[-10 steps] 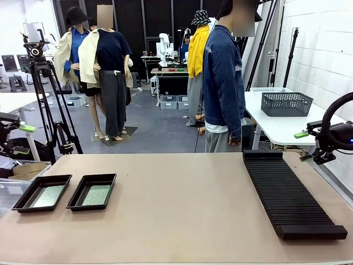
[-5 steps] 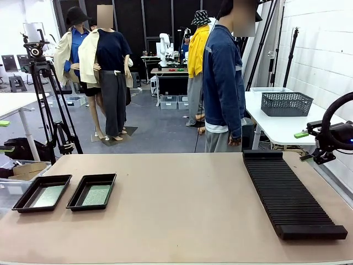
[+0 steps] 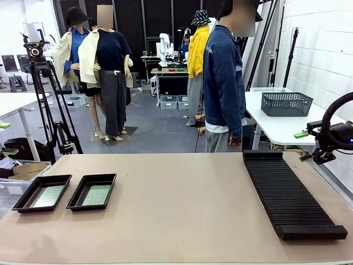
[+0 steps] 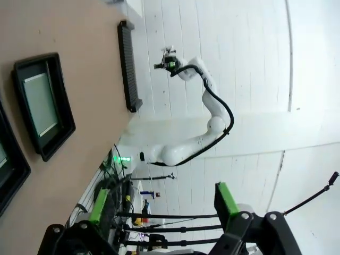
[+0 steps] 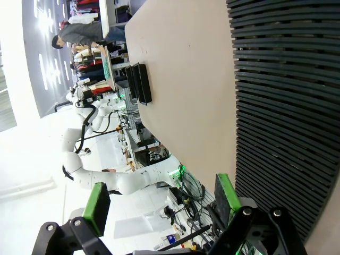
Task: Inspect and transfer BCBs to ESD trays.
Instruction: Pick up the ESD tray and place it on the left side of the table.
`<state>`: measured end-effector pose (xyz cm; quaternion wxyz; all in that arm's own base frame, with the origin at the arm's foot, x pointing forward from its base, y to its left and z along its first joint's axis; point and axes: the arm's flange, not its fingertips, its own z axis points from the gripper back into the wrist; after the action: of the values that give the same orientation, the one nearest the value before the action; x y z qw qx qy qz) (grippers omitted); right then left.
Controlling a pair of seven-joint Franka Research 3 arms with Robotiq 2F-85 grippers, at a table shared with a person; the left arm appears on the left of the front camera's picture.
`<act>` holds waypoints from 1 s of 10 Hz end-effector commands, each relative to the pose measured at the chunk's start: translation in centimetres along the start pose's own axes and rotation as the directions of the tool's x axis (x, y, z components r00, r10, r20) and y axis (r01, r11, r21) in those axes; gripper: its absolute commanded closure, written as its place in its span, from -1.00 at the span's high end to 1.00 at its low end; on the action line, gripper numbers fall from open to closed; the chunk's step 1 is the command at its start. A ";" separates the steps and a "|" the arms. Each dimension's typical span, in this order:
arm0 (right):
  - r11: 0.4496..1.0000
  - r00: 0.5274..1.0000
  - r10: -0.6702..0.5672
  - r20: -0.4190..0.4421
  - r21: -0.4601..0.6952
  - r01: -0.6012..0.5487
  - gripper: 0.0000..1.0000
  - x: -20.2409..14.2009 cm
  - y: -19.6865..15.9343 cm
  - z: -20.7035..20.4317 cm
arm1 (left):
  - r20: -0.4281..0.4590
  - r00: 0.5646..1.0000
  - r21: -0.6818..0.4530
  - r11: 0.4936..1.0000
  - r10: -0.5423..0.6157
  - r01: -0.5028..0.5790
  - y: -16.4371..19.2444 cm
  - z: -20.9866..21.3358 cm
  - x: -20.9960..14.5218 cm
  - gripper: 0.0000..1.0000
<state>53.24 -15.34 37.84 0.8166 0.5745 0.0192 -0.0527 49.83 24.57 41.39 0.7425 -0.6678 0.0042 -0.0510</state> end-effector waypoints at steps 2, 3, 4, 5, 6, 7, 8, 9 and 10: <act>1.000 1.000 -0.001 -0.012 -0.005 0.000 1.00 -0.2 0.1 -0.1 | -0.095 0.995 -0.009 1.000 -0.006 0.006 -0.1 1.8 0.0 1.00; 1.000 1.000 -0.001 -0.012 -0.005 0.000 1.00 -0.2 0.1 -0.1 | -0.128 0.992 -0.025 1.000 -0.003 0.000 0.6 1.4 0.3 1.00; 1.000 1.000 -0.001 -0.012 -0.005 0.000 1.00 -0.2 0.1 -0.1 | -0.146 0.989 -0.027 1.000 0.007 -0.011 1.0 1.0 0.3 1.00; 1.000 1.000 -0.001 -0.012 -0.005 0.000 1.00 -0.2 0.1 -0.1 | -0.142 0.990 -0.020 1.000 0.001 -0.004 1.1 0.8 0.1 1.00; 1.000 1.000 -0.001 -0.012 -0.005 0.000 1.00 -0.2 0.1 -0.1 | -0.181 0.983 -0.022 1.000 -0.001 -0.003 1.1 0.4 0.1 1.00; 1.000 1.000 -0.001 -0.012 -0.005 0.000 1.00 -0.2 0.1 -0.1 | -0.222 0.974 0.111 0.994 0.041 -0.017 0.9 -1.3 0.6 1.00; 1.000 1.000 -0.001 -0.012 -0.005 0.000 1.00 -0.2 0.1 -0.1 | -0.133 0.991 -0.028 0.999 0.022 -0.026 2.2 -2.2 0.1 1.00; 1.000 1.000 -0.001 -0.012 -0.005 0.000 1.00 -0.2 0.1 -0.1 | -0.133 0.991 -0.028 0.999 0.022 -0.026 2.2 -2.2 0.1 1.00; 1.000 1.000 -0.001 -0.012 -0.005 0.000 1.00 -0.2 0.1 -0.1 | -0.133 0.991 -0.028 0.999 0.022 -0.026 2.2 -2.2 0.1 1.00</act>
<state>53.24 -15.33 37.84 0.8166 0.5745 0.0193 -0.0526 49.95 22.57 38.87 0.7384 -0.6642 0.0738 -0.0908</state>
